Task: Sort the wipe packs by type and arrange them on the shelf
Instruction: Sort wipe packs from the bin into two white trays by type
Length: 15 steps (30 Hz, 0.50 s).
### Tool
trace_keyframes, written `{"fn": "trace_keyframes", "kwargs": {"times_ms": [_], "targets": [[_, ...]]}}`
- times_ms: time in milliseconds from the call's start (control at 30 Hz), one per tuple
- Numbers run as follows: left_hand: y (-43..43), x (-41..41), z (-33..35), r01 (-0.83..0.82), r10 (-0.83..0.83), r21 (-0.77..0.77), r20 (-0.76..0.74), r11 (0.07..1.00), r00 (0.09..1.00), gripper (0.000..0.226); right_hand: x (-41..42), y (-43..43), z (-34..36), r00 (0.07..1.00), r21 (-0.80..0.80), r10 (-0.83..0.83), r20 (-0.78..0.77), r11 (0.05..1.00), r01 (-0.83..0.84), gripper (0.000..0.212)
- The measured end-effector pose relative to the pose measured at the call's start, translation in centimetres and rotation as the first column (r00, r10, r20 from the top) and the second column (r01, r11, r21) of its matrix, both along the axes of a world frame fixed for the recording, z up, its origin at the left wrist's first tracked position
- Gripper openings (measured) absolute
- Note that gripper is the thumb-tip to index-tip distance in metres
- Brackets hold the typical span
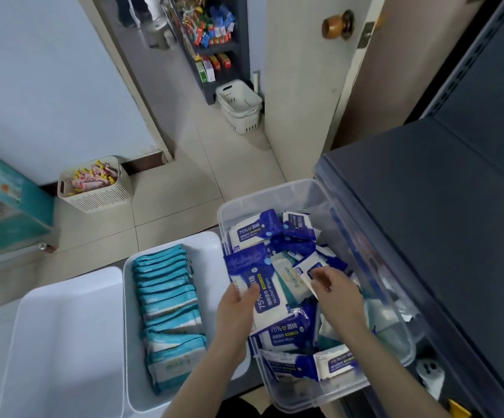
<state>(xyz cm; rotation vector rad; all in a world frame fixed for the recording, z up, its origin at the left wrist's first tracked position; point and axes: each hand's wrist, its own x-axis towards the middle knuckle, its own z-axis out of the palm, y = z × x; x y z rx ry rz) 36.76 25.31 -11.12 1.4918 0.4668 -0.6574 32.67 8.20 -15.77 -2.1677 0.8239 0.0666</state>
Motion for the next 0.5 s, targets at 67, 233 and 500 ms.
{"fn": "trace_keyframes", "kwargs": {"times_ms": [67,233,500], "targets": [[0.2,0.1,-0.1,-0.015,0.015,0.034,-0.001,0.999,1.0,0.013,0.3,-1.2,-2.0,0.984,-0.207,0.129,-0.123,0.967,-0.152,0.036],[0.7,0.3,-0.4,0.002,0.0,0.071,-0.025,0.997,1.0,0.015,0.6,-1.4,-5.0,0.947,-0.407,0.236,-0.216,0.86,-0.307,0.038],[0.9,0.2,-0.2,0.137,-0.129,0.036,-0.165,0.99,0.978,0.036,-0.2,-0.4,0.0,0.758,0.004,0.228,0.611,0.957,-0.291,0.023]]}}
